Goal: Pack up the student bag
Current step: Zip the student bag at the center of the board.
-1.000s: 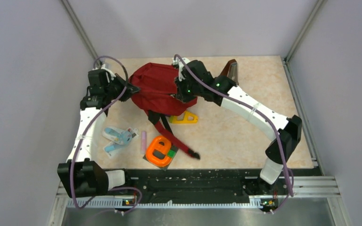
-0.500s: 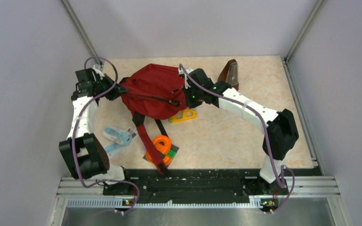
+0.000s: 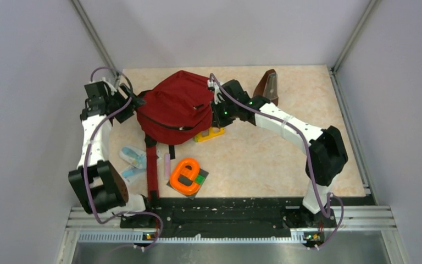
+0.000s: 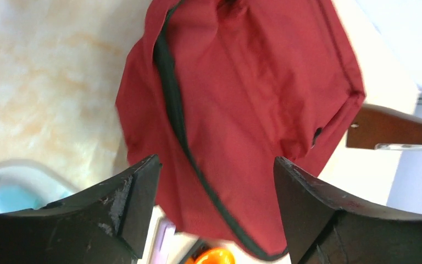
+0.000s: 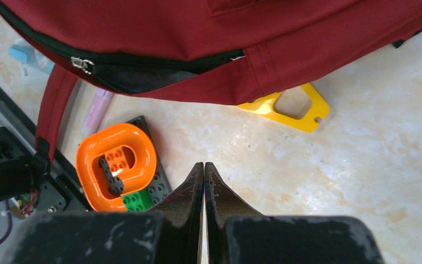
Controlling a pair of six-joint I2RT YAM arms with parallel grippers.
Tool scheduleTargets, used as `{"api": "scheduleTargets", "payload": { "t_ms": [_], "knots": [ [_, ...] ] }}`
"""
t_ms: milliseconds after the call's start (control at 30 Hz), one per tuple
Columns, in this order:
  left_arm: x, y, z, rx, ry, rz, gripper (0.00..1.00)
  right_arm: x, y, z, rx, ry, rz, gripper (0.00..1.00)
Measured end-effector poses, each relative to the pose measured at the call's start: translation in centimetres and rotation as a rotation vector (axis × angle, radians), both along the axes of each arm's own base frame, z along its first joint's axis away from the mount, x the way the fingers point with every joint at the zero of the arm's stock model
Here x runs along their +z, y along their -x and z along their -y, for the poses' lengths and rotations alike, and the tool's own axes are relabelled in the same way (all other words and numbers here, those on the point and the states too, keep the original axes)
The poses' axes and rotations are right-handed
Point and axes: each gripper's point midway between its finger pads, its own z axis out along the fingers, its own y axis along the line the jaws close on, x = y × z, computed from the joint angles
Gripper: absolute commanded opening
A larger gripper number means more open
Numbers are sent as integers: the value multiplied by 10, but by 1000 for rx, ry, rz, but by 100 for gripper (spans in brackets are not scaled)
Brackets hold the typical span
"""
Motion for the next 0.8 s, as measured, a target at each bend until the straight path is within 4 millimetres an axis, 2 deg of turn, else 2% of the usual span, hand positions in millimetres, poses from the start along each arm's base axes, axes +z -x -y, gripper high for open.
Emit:
{"api": "scheduleTargets", "payload": {
  "t_ms": [167, 267, 433, 600, 800],
  "knots": [
    [-4, 54, 13, 56, 7, -22, 81, -3, 11, -13, 57, -63, -33, 43],
    [-8, 81, 24, 84, 52, -16, 82, 5, 12, -26, 104, -118, -15, 56],
    [-25, 110, 43, 121, 161, -28, 81, 10, 11, -53, 199, -214, 7, 61],
    [-49, 123, 54, 150, 245, -98, 82, -5, -3, -87, 306, -249, -5, 62],
    [-60, 129, 58, 166, 284, -111, 83, -27, -13, -114, 404, -273, -37, 65]
  ]
}}
